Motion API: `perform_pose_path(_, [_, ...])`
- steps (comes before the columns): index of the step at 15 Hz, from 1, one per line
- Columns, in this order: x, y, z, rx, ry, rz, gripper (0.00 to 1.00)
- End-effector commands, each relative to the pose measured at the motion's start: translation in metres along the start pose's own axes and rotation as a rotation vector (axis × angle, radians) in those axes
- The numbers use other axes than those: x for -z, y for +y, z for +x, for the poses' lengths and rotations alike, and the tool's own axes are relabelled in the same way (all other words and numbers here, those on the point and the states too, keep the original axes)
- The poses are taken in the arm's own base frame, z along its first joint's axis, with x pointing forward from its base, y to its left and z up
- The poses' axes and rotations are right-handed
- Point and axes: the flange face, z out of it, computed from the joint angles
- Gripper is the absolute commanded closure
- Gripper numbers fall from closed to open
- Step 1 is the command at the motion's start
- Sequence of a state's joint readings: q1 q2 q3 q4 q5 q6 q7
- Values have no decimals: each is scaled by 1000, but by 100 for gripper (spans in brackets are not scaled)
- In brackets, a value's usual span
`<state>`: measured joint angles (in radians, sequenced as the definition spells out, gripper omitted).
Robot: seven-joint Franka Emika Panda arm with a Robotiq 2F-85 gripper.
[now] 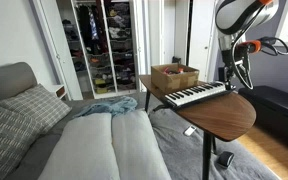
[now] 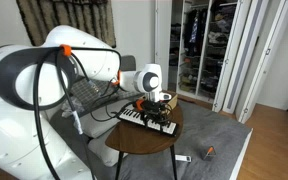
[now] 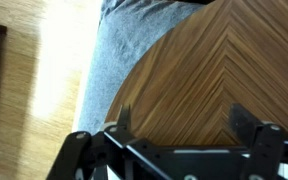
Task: Press the key on the keyboard
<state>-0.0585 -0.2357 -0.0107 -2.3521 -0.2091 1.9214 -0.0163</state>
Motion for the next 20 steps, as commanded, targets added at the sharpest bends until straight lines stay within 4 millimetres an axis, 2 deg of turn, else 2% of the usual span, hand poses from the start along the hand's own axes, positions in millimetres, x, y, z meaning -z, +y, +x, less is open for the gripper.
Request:
perform_pose_path(1, [0,0,0,0,0,0,0])
perform_pose_path(4, [0,0,0,0,0,0,0])
perform_pose_path(7, [11,-20,4,46,35,-2,0])
perform_pose_path(9, [23,-47,9,96,75,-3,0])
perform_pose_path(12, [47,-102,14,173,153,6,0])
perform_pose_path(15, [65,-139,19,244,229,-2,0])
perform_pose_path(16, [69,-146,21,264,248,-20,0])
perform_pose_path(17, [61,-136,14,247,217,-19,0])
perform_pose_path(20, [62,-139,14,253,220,-21,0])
